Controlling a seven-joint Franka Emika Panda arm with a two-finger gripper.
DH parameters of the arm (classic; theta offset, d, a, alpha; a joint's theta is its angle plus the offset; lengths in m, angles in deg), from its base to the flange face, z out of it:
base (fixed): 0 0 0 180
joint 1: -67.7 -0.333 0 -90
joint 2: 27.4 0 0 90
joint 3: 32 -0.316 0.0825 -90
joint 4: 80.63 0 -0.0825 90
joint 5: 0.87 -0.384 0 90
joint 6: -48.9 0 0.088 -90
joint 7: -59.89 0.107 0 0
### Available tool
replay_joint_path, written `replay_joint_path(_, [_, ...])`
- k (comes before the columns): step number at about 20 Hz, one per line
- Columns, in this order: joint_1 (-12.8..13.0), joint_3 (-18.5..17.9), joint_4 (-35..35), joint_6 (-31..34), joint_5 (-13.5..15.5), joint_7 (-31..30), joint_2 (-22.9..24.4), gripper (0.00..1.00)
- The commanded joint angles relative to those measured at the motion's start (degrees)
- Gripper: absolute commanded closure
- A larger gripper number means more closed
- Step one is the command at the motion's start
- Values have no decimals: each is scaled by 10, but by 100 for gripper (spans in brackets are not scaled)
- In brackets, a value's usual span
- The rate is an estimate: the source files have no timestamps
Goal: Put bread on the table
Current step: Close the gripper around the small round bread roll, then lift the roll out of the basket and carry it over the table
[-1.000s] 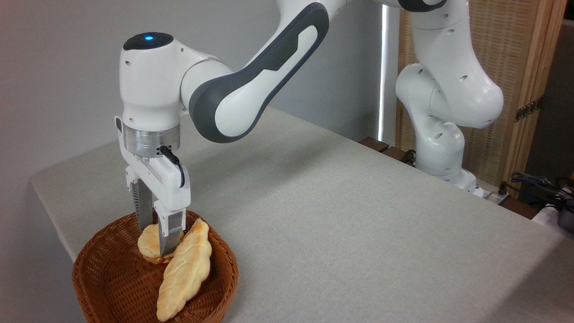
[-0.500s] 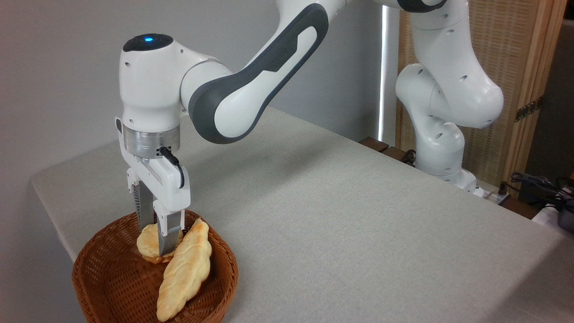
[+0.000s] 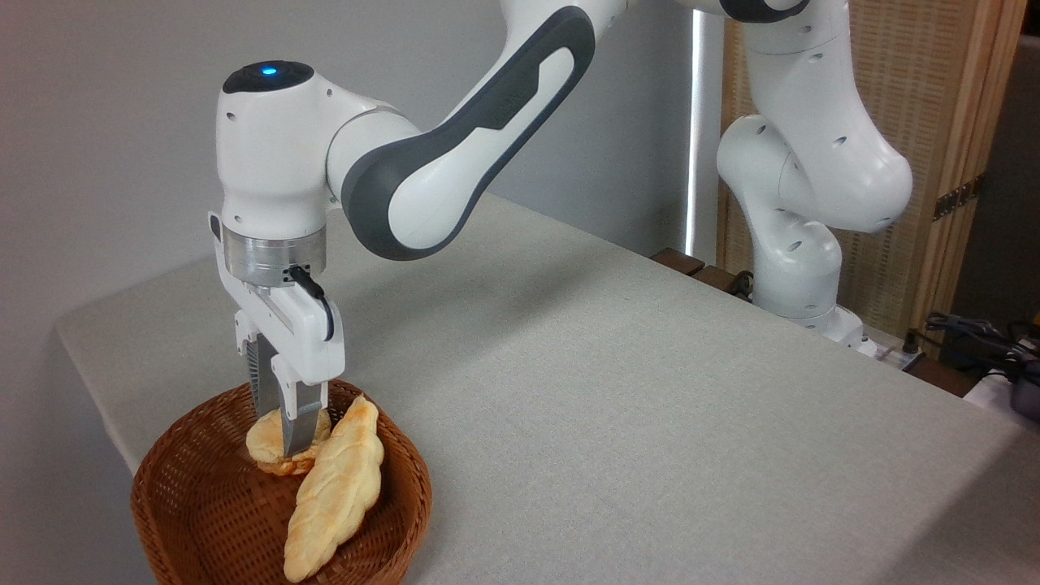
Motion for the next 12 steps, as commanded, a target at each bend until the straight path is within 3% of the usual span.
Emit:
replay_joint_path(1, [-4,6,9,-8,-3,9,-7,53])
replay_joint_path(12, [-5,1,30,-4,6,-5,7,53])
